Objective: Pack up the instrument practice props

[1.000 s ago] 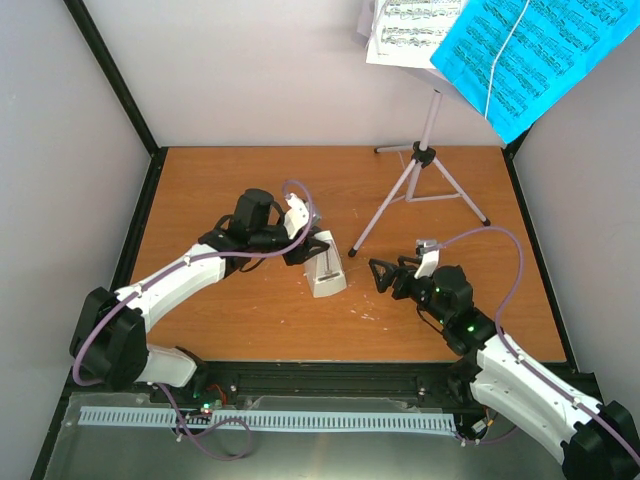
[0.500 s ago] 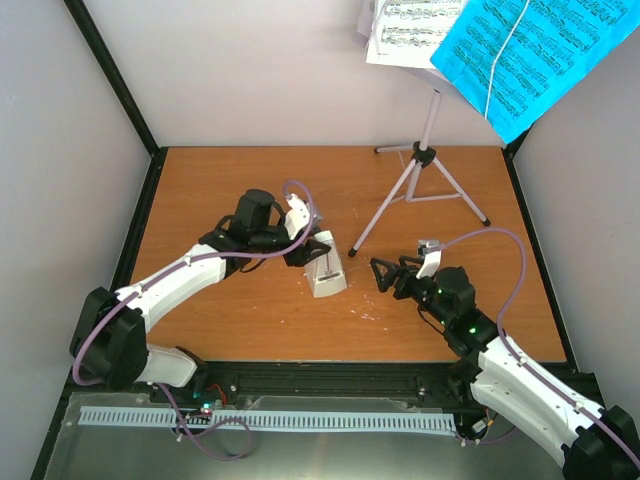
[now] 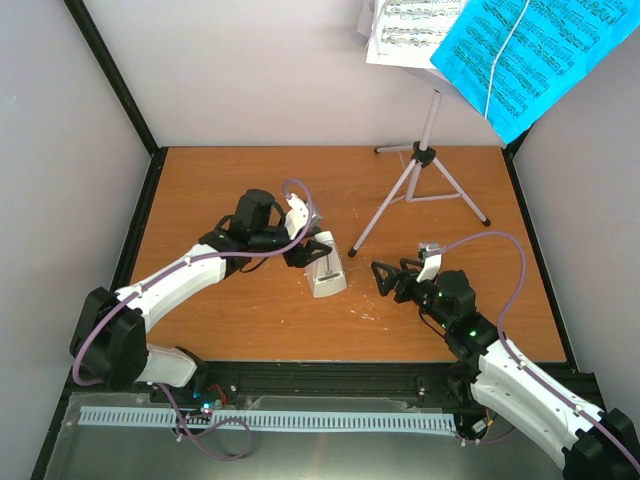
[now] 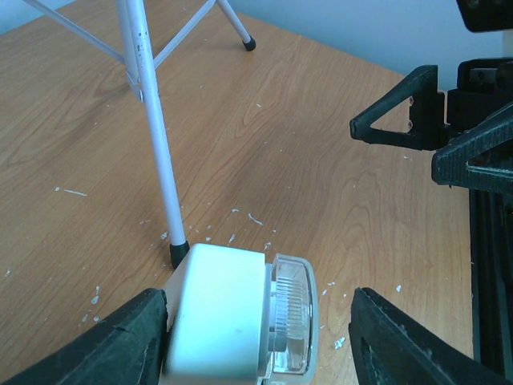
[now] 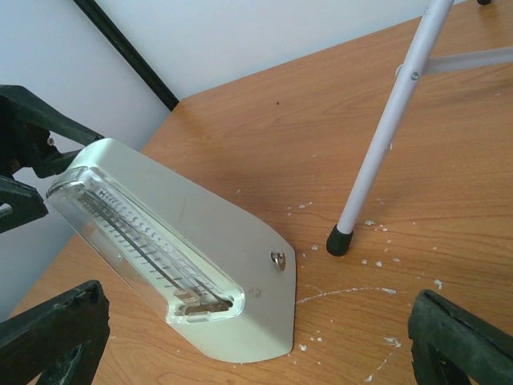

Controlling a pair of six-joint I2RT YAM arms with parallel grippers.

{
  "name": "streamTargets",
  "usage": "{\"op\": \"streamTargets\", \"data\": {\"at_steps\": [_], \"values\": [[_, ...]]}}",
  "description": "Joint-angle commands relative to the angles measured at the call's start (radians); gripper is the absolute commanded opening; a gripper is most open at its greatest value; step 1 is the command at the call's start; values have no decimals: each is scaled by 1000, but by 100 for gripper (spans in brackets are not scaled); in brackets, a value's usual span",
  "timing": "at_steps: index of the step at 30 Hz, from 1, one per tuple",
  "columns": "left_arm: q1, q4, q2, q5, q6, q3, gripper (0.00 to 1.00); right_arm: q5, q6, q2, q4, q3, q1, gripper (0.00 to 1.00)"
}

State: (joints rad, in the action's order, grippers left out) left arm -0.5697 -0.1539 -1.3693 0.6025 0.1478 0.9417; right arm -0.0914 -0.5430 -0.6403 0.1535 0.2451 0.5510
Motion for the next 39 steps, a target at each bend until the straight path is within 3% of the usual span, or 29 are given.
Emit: {"op": "streamTargets", "data": {"at_steps": [1, 17, 23, 30, 39], "values": [[-12, 8, -11, 31, -7, 23, 62, -6, 7, 8, 19, -16, -7, 100], [-28, -38, -30, -28, 20, 27, 40, -1, 10, 2, 27, -26, -7, 100], [-29, -38, -23, -78, 4, 26, 39, 3, 11, 6, 24, -28, -7, 100], [-28, -76, -21, -353, -65, 44, 39, 25, 19, 42, -15, -26, -7, 100], [-19, -166, 1, -668, -281, 88, 45, 63, 31, 71, -55, -24, -8, 100]]}}
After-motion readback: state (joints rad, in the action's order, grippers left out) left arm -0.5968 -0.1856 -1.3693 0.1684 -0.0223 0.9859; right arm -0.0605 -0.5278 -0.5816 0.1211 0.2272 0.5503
